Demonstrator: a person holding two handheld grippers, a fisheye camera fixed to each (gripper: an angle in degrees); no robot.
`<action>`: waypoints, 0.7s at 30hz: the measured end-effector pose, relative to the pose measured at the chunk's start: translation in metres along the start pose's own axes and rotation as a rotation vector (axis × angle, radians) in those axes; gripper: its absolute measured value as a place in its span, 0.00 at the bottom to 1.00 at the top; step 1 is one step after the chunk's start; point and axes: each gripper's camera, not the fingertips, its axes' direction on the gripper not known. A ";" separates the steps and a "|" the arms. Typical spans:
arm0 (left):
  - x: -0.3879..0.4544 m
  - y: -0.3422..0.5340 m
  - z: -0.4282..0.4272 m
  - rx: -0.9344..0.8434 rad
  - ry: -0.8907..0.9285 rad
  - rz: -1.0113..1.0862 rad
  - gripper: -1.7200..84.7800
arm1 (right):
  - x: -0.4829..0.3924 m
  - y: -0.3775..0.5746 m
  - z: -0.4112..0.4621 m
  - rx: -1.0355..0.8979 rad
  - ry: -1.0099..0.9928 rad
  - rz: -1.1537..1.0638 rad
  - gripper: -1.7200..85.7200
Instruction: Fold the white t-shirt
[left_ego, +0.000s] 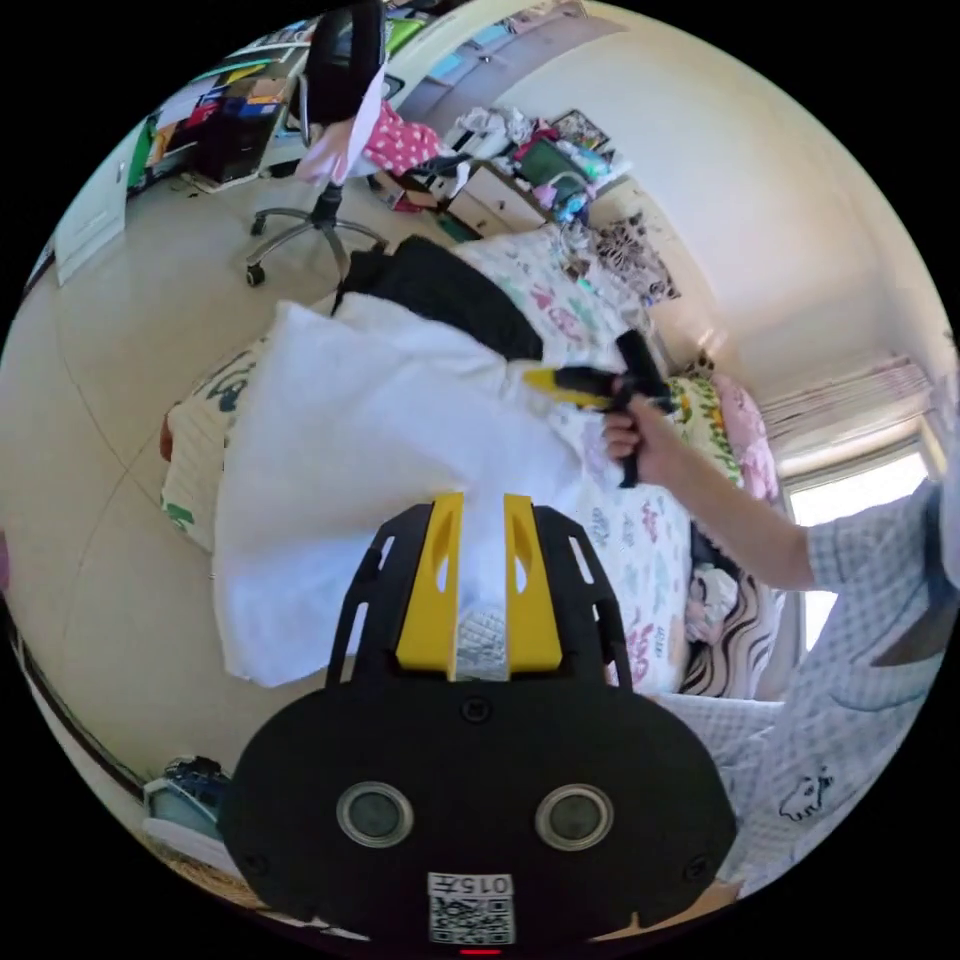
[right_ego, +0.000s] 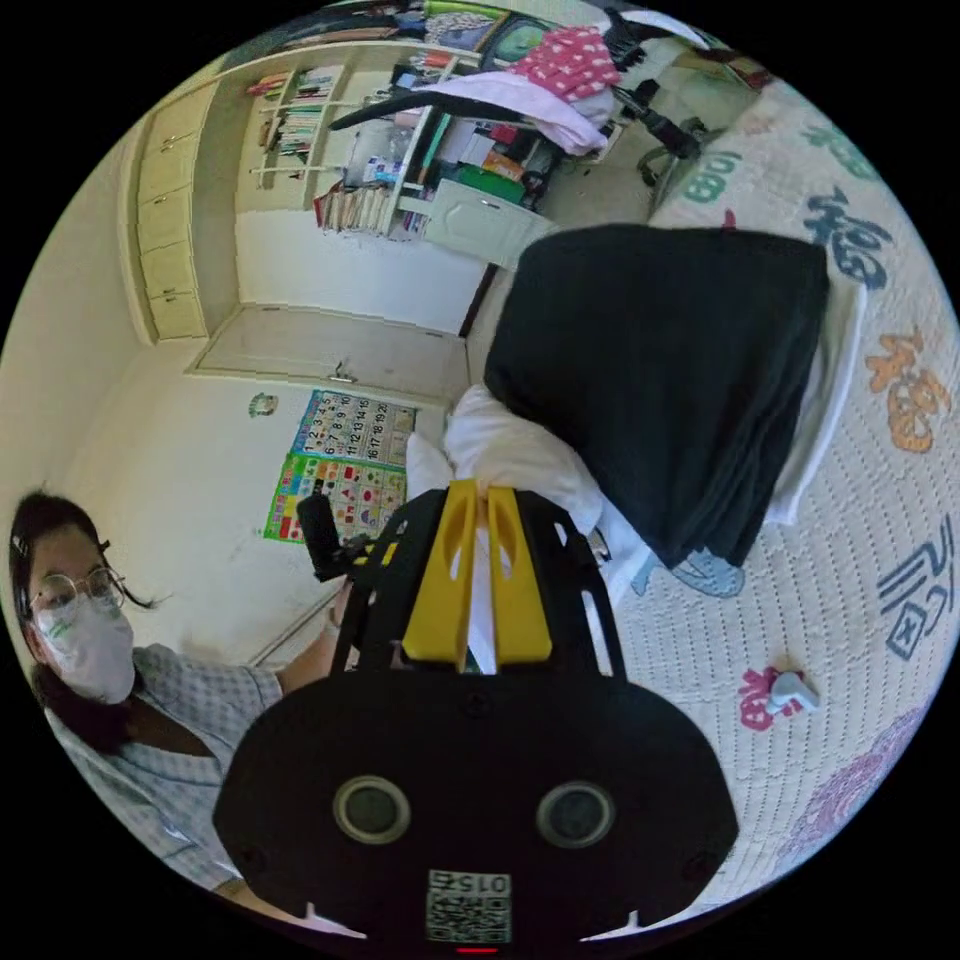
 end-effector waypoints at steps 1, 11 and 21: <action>0.004 0.006 0.010 0.028 -0.047 -0.009 0.03 | -0.018 0.004 -0.010 0.029 -0.004 -0.070 0.03; 0.055 0.030 0.028 0.165 -0.272 -0.001 0.01 | -0.141 0.067 -0.118 0.201 -0.063 -0.467 0.02; 0.154 0.102 0.060 0.324 -0.416 -0.072 0.01 | -0.286 0.170 -0.212 0.144 0.018 -0.913 0.02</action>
